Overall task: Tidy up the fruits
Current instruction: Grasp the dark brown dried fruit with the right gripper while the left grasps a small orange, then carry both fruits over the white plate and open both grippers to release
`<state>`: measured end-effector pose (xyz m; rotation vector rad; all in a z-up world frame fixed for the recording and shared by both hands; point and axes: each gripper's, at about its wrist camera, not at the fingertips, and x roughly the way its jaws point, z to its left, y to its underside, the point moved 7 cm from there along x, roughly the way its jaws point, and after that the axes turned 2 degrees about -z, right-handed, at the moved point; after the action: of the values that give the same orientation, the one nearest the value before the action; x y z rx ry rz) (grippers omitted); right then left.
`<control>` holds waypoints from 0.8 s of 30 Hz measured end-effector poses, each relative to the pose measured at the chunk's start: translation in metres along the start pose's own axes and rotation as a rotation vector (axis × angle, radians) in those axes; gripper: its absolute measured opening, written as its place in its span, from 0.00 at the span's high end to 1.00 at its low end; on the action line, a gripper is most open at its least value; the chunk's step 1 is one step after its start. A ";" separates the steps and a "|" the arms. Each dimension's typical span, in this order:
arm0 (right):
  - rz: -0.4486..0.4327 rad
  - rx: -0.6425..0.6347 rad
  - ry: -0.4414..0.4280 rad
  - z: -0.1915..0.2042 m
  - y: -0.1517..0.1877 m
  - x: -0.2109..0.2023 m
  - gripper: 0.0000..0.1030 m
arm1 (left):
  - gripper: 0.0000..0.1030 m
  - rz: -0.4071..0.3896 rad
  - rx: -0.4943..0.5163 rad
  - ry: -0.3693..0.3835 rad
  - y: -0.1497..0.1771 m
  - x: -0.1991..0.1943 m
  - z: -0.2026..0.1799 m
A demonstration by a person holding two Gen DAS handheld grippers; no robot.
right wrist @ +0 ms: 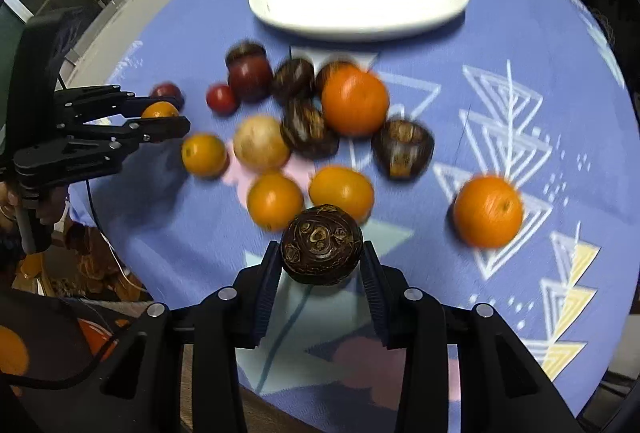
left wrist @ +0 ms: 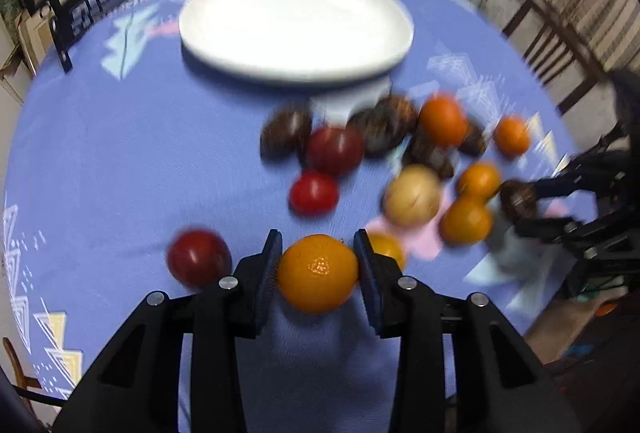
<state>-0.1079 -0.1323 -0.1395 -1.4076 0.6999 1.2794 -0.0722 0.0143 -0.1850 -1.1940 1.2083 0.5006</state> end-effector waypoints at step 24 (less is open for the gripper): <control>-0.305 0.022 0.044 -0.035 -0.198 -0.014 0.61 | 0.65 -0.085 -0.166 -0.208 -0.165 0.032 0.041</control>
<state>0.0802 -0.1154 -0.0695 -1.4648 0.5032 1.0012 0.0939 -0.0170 -0.1474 -1.2935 0.9488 0.6541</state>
